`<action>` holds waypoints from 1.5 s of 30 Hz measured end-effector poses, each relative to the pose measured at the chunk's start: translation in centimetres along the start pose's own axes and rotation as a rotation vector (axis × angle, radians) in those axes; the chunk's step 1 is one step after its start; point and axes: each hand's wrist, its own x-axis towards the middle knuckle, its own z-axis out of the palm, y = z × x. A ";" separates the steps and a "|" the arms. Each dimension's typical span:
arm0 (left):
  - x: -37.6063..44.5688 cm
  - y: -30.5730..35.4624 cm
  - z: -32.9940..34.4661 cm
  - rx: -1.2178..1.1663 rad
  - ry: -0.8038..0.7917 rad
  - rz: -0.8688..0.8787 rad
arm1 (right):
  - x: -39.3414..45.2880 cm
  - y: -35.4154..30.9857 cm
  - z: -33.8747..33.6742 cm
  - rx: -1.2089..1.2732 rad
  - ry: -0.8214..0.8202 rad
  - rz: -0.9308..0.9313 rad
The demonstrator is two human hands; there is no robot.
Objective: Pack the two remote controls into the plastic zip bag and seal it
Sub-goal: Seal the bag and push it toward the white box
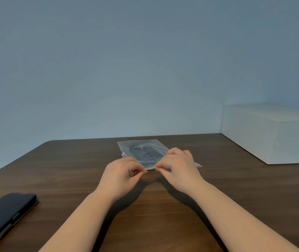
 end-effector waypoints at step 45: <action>0.1 0.2 -0.5 -0.047 -0.003 0.022 | -0.1 -1.7 0.7 -0.021 0.079 -0.184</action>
